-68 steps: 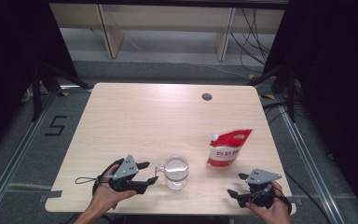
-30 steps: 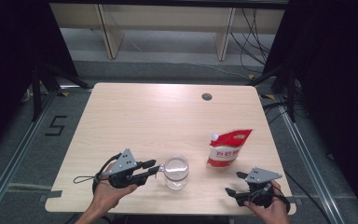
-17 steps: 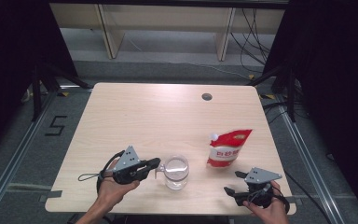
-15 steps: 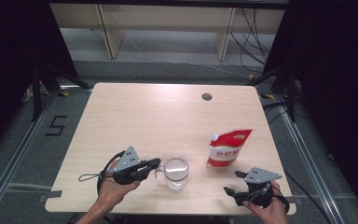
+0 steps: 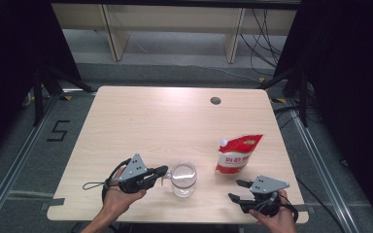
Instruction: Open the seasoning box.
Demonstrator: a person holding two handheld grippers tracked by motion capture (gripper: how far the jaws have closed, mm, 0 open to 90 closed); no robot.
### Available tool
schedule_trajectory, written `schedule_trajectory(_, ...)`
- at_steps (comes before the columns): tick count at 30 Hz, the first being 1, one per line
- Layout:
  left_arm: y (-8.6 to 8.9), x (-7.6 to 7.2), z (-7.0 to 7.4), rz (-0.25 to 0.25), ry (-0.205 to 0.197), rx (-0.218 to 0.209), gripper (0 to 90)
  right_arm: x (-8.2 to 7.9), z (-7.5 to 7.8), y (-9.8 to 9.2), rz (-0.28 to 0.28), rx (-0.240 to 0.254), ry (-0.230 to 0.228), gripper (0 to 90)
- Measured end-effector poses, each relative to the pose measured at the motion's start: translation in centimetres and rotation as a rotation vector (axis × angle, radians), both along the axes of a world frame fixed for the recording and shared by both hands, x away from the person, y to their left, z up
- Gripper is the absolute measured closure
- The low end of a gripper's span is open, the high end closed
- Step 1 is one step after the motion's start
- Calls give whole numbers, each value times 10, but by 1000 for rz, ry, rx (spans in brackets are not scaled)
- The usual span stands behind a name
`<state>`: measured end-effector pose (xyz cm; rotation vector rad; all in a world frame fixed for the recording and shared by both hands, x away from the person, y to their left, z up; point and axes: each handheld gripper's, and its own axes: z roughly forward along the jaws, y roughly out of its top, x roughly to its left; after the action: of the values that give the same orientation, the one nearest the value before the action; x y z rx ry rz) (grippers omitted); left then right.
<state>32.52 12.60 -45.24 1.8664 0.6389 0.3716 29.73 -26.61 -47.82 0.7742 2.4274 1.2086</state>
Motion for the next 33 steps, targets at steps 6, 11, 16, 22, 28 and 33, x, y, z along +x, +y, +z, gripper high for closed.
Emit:
schedule_trajectory(6, -1, 0, -1, -7, -17, 11, 885, 2, 4, 13, 15, 32, -33, 547)
schedule_trajectory(11, -1, 0, -2, -6, -20, 9, 889, 2, 4, 25, 48, 57, -33, 590)
schedule_trajectory(16, -1, 0, -2, -8, -23, 10, 889, 2, 5, 35, 69, 78, -54, 675)
schedule_trajectory(22, -1, -2, -2, 4, -11, 3, 890, 6, 9, 49, 70, 82, -64, 714)
schedule_trajectory(28, -1, -2, -2, 2, -6, -5, 890, 10, 12, 62, 94, 82, -71, 808)
schedule_trajectory(33, -1, -2, -3, 2, -8, -7, 890, 12, 15, 74, 123, 87, -107, 860)
